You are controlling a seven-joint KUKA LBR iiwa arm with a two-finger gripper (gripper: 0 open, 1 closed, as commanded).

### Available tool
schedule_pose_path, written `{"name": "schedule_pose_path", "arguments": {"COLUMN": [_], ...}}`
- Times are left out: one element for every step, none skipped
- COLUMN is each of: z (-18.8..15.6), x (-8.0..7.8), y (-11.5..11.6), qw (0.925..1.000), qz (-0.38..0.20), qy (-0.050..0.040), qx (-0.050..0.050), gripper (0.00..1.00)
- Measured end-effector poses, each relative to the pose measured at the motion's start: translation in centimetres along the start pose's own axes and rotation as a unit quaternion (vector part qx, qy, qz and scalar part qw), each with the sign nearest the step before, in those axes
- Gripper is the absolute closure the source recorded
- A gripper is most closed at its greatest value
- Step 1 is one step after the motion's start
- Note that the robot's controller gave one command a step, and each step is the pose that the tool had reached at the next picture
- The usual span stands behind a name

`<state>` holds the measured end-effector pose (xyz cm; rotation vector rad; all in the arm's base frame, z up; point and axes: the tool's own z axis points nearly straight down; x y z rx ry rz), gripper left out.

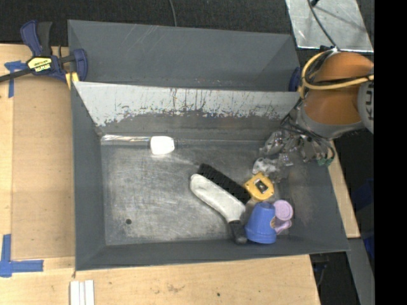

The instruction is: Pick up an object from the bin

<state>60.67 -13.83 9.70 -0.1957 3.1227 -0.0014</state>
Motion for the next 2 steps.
{"name": "schedule_pose_path", "arguments": {"z": [-3.8,-25.1], "x": [0.7,3.2], "y": [0.4,0.2], "qw": [0.9997,0.9977], "qz": [-0.023,-0.067], "qy": [0.0070,0.0053], "qx": [-0.001,-0.001], "gripper": [1.00,1.00]}}
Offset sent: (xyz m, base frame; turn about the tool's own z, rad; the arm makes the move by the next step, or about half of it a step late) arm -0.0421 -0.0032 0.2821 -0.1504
